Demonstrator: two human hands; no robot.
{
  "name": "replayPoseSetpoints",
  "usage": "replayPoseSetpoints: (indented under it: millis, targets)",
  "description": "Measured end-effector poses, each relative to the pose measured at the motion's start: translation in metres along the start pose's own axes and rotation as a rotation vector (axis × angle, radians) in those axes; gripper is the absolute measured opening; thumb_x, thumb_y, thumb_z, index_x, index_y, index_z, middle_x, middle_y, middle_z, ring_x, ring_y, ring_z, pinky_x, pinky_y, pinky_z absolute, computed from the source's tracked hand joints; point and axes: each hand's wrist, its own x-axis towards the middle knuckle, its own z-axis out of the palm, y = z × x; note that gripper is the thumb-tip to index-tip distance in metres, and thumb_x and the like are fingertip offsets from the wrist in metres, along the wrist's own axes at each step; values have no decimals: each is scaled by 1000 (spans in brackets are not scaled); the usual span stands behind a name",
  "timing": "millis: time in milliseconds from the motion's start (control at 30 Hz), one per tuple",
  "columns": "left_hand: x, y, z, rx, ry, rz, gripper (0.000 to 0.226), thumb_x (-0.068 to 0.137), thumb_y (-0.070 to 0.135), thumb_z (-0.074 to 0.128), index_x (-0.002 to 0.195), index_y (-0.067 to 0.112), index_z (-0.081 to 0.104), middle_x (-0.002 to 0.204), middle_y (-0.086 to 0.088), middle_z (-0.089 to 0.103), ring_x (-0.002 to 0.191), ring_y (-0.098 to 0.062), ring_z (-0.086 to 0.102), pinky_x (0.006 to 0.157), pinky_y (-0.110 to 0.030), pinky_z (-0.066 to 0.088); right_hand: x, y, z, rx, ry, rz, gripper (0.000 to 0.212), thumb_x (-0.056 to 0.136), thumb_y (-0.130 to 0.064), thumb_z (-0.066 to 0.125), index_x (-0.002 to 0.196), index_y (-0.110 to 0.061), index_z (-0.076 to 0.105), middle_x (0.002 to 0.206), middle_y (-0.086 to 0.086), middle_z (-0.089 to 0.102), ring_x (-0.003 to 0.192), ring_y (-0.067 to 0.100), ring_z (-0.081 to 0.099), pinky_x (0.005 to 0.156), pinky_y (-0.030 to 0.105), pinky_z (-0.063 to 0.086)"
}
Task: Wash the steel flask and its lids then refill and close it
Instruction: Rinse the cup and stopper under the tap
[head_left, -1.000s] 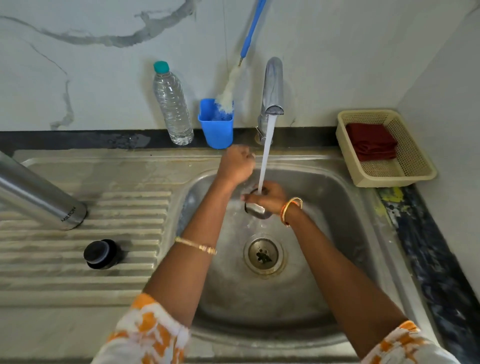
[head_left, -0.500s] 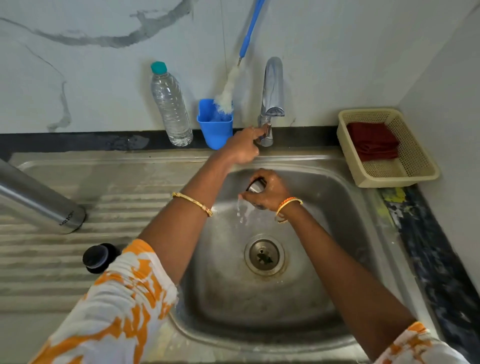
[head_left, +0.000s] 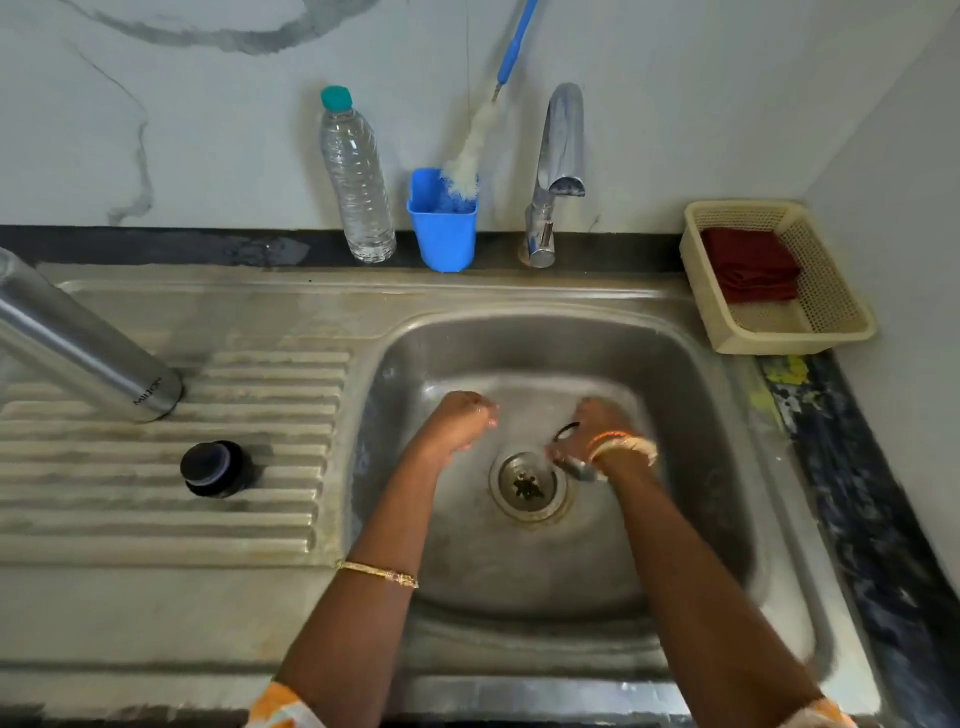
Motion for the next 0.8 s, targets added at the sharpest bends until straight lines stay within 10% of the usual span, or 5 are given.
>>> replayPoseSetpoints:
  millis: [67,300,500,667,800]
  targets:
    - [-4,-12,2,89,22,2,14,89,6,50,82,15,59,84,-7,57,74,-18,47,56,-25,31,-6,6,14,-136,168,38,47,55,-45,79,87,-15,63,97,6,68,93,28,63,79,35,54]
    - [-16,-23,-5,175,114,125,16,90,9,53,96,7,68,94,-10,66,86,-25,60,69,-25,41,-33,-37,1,459,-50,81,41,67,-45,81,78,-10,62,68,10,61,53,19,60,57,27,53]
    - [-57,-26,-43,210,606,428,22,88,8,56,106,10,68,101,-10,70,91,-29,66,81,-30,49,-49,-105,16,878,-218,-15,48,77,-24,77,116,-11,53,106,12,61,82,21,62,60,33,58]
    - [-96,-54,-90,281,1010,640,29,80,10,51,104,10,67,100,-9,64,90,-29,58,83,-37,46,-66,-172,57,954,-216,-286,46,76,-5,75,103,-19,41,110,13,57,91,24,62,86,45,53]
    - [-112,-95,-136,401,1177,598,33,78,22,55,108,12,67,110,-11,59,100,-31,52,83,-38,40,-67,-210,104,692,-34,-561,57,69,-3,80,117,-9,49,100,2,53,82,6,55,70,12,49]
